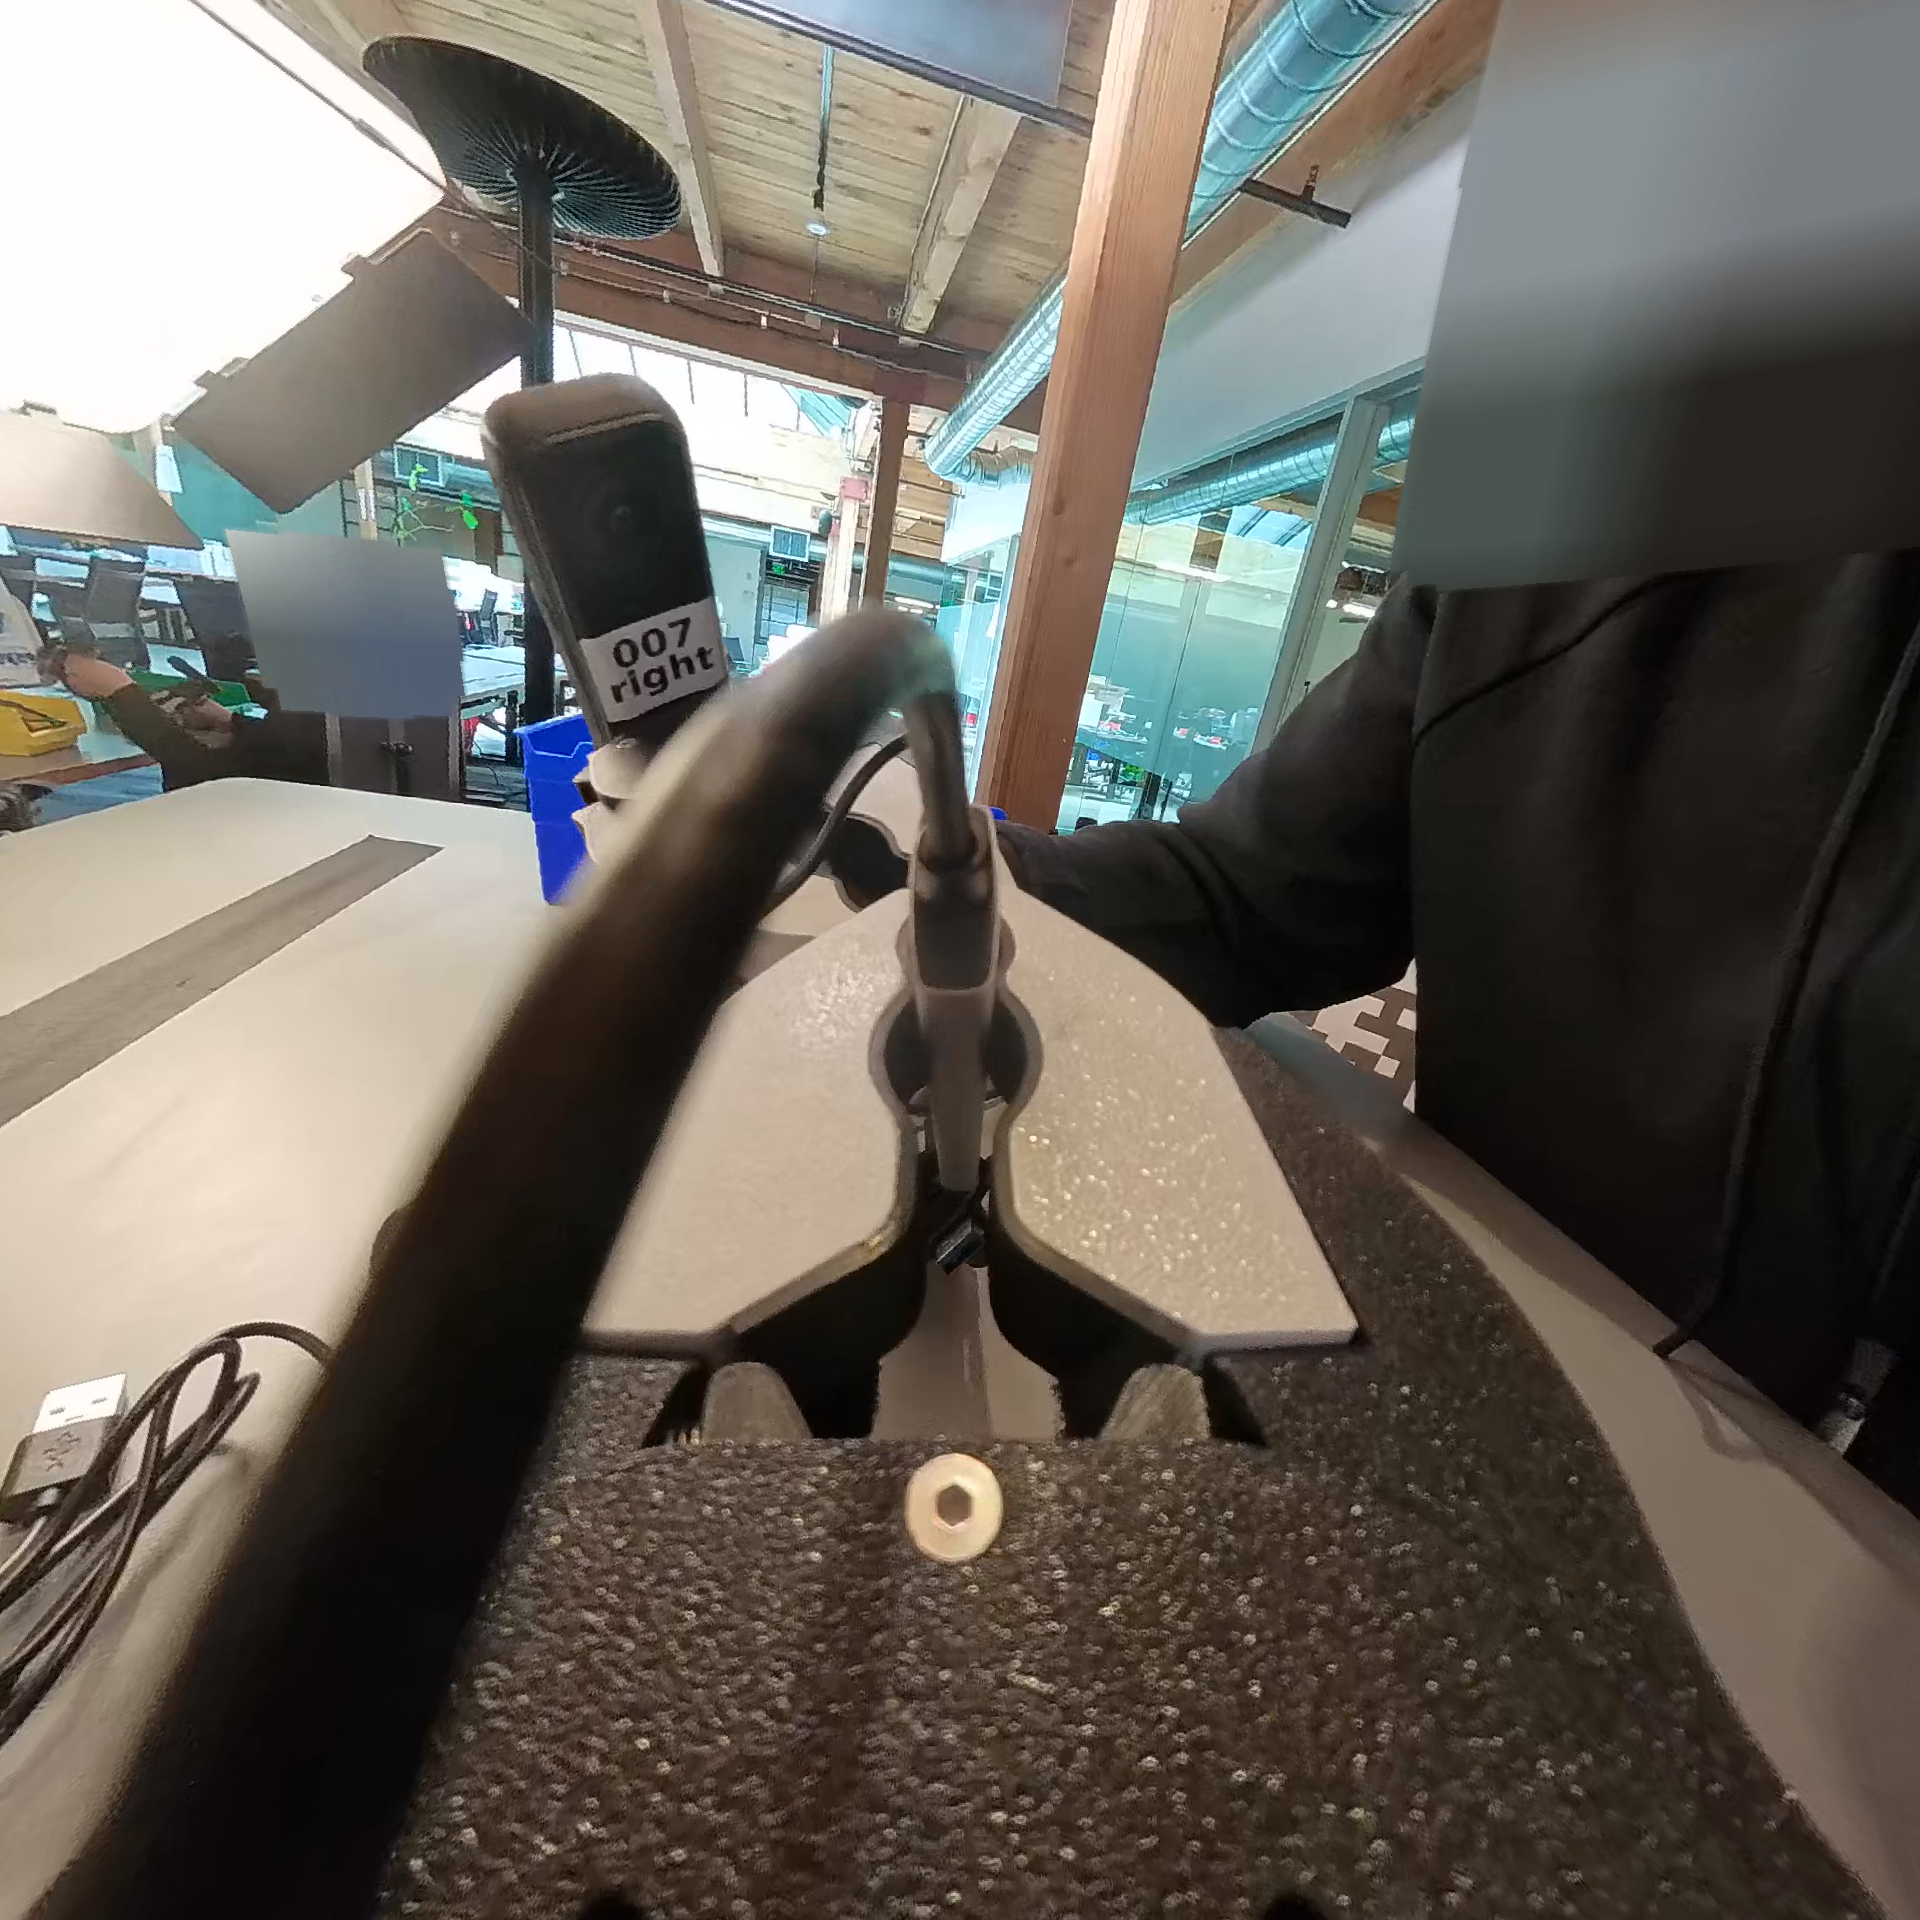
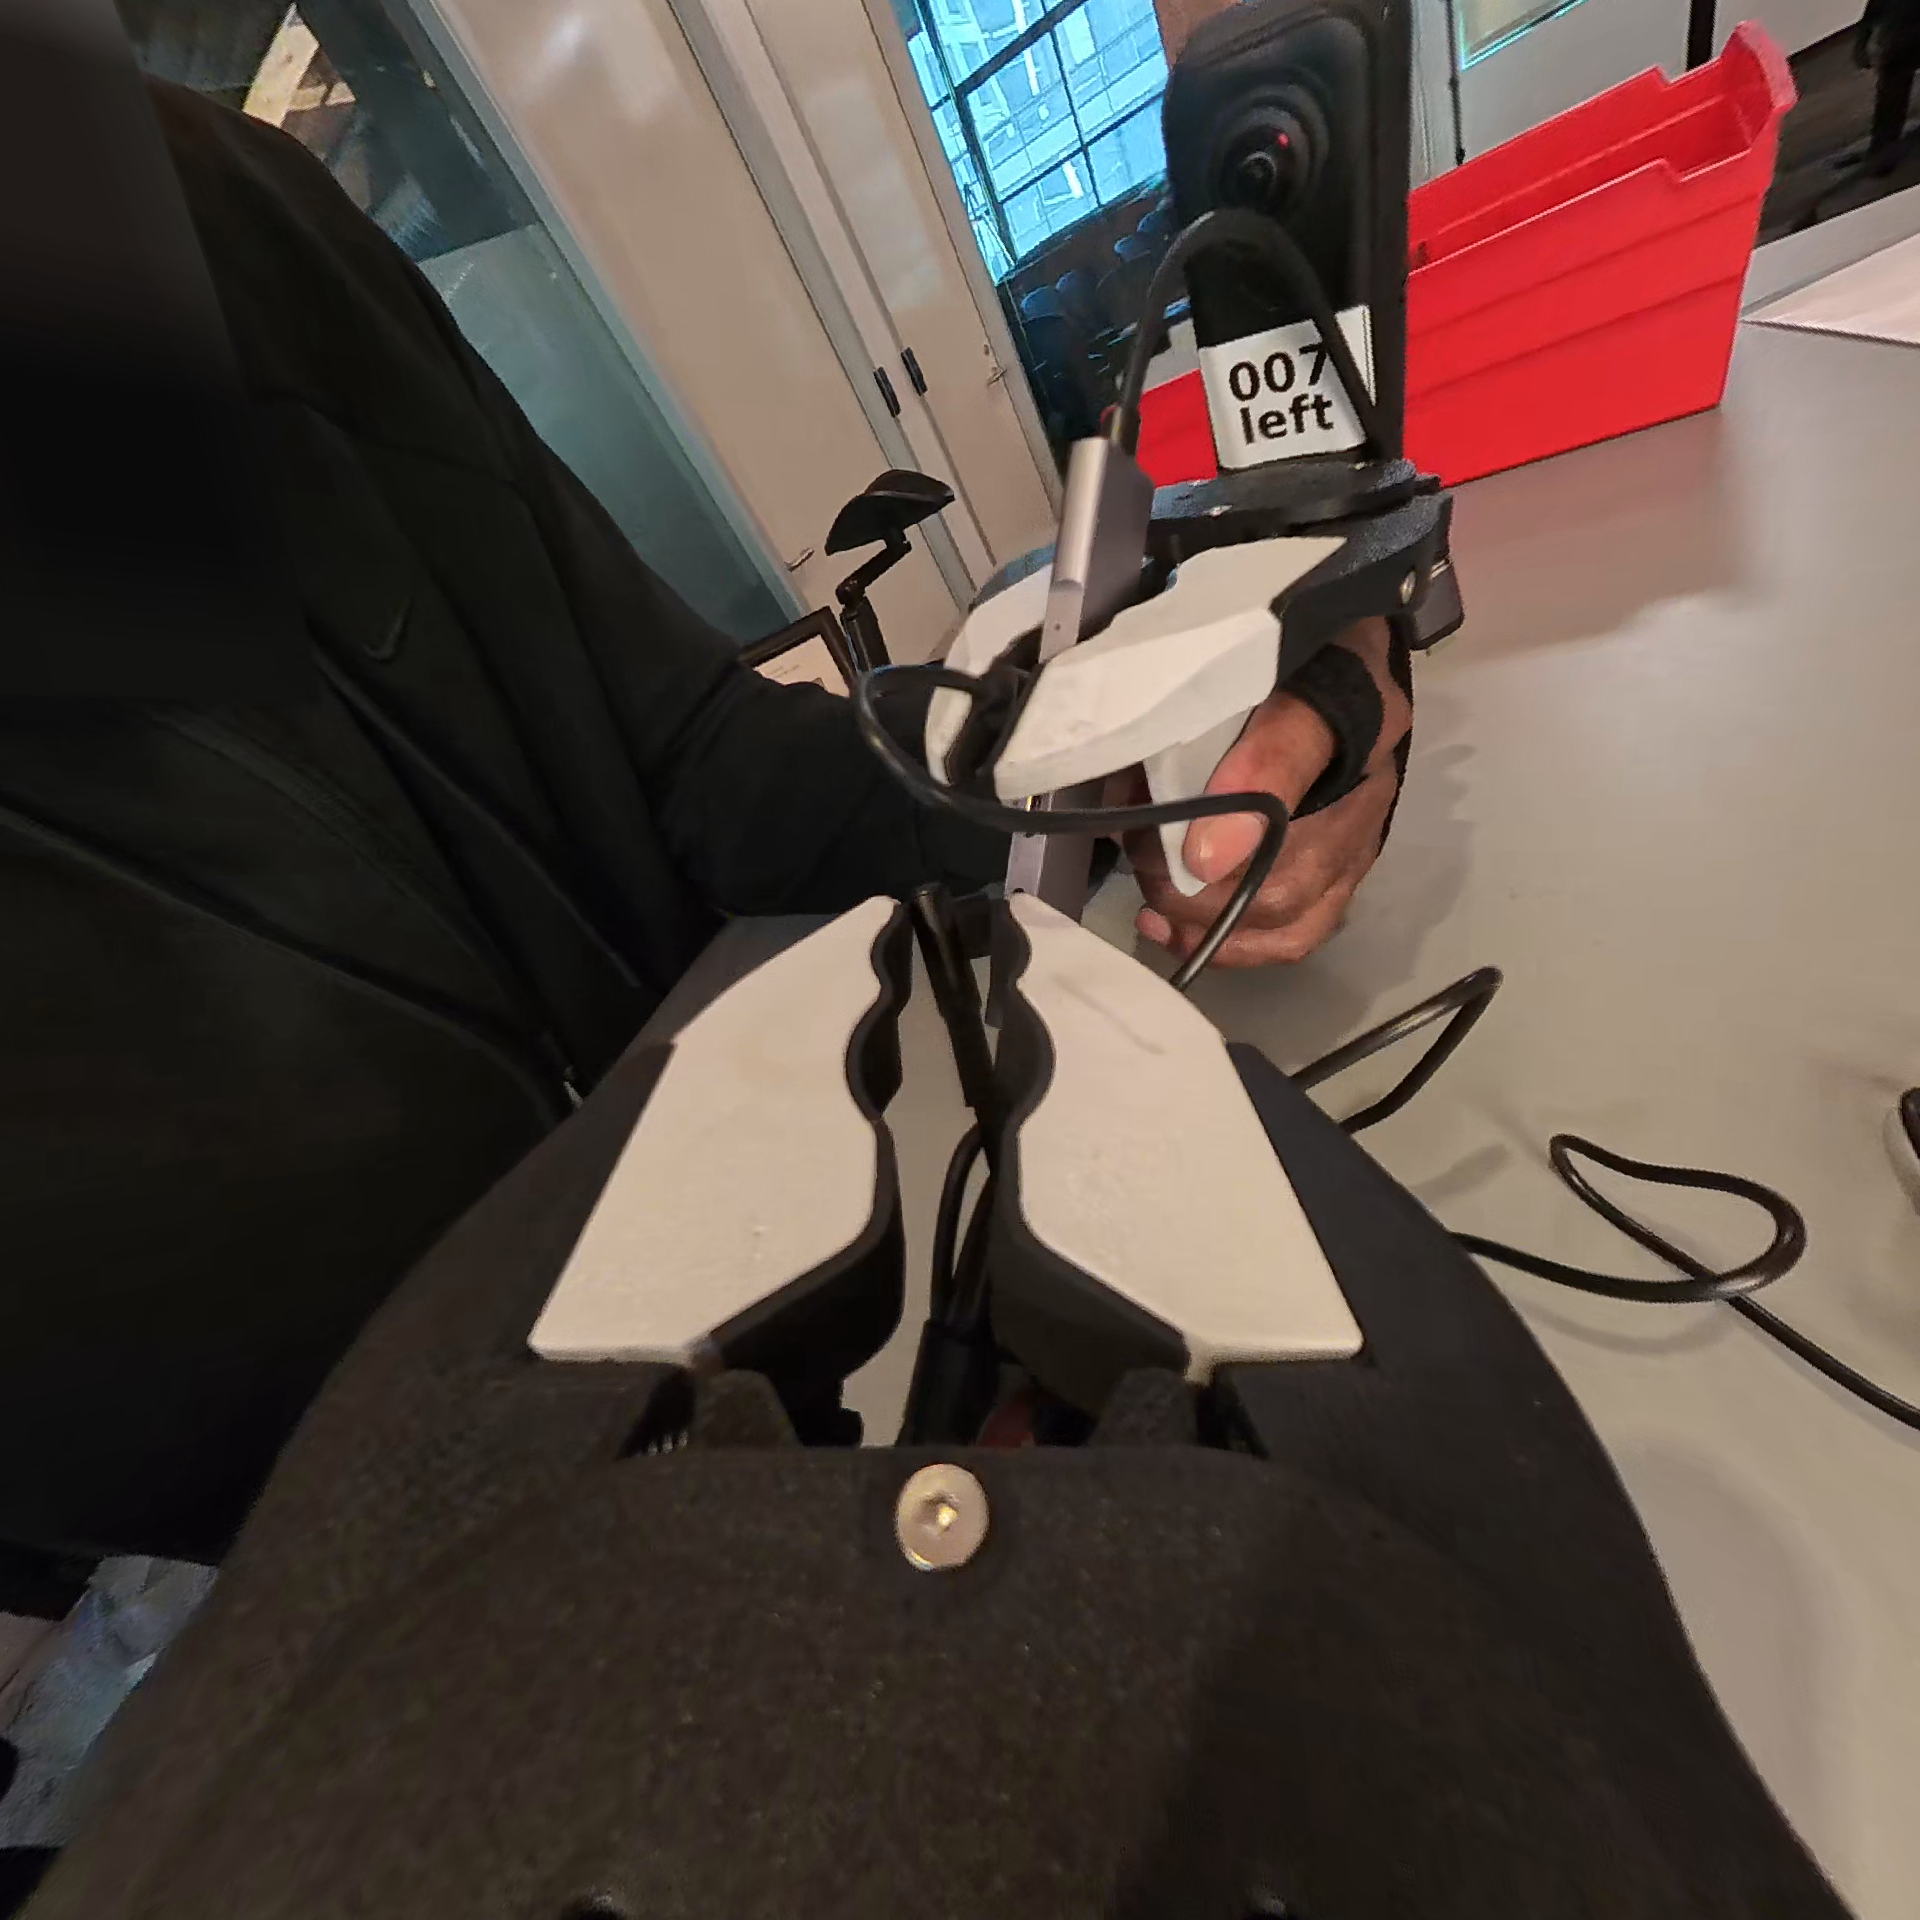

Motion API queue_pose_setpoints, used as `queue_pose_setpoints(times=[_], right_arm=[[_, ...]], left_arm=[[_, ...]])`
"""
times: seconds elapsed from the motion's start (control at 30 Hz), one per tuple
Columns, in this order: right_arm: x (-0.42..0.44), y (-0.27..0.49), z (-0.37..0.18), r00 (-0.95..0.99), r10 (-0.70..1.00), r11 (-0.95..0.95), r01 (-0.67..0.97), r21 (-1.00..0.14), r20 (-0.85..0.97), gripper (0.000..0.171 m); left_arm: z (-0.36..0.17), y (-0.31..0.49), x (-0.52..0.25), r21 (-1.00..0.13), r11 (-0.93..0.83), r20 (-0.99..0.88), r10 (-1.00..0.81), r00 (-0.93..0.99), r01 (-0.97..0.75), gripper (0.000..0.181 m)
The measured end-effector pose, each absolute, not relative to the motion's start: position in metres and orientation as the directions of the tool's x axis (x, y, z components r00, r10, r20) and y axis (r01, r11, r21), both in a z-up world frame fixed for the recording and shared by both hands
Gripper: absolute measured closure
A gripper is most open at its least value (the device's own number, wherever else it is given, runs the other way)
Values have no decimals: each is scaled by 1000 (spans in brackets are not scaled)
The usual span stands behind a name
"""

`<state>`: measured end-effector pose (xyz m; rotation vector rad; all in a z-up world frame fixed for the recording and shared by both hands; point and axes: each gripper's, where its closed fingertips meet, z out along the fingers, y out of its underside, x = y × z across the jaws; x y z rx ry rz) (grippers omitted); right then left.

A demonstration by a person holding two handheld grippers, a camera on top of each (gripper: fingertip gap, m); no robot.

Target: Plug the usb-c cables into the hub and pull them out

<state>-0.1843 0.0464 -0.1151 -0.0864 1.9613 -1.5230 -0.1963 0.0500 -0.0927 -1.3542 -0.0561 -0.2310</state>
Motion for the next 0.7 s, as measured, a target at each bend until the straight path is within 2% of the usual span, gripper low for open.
queue_pose_setpoints(times=[0.13, 0.33, 0.63, 0.67, 0.7], right_arm=[[-194, 43, -118, -840, -377, 295, 290, -910, -390, 157], [-218, 37, -122, -949, -238, 229, 155, -961, -209, 157], [-225, 36, -108, -929, -230, 142, 263, -954, -290, 157], [-225, 36, -107, -927, -229, 135, 271, -953, -296, 157], [-225, 35, -106, -926, -231, 127, 275, -953, -298, 157]], left_arm=[[-95, 48, -208, -947, 201, 235, -94, 967, 250, 174], [-107, 44, -235, -918, 195, 357, 21, 934, 346, 173], [-115, 39, -248, -884, 202, 441, 64, 895, 422, 168], [-116, 40, -247, -877, 199, 454, 53, 889, 437, 172], [-118, 41, -247, -869, 193, 471, 45, 881, 455, 166]])
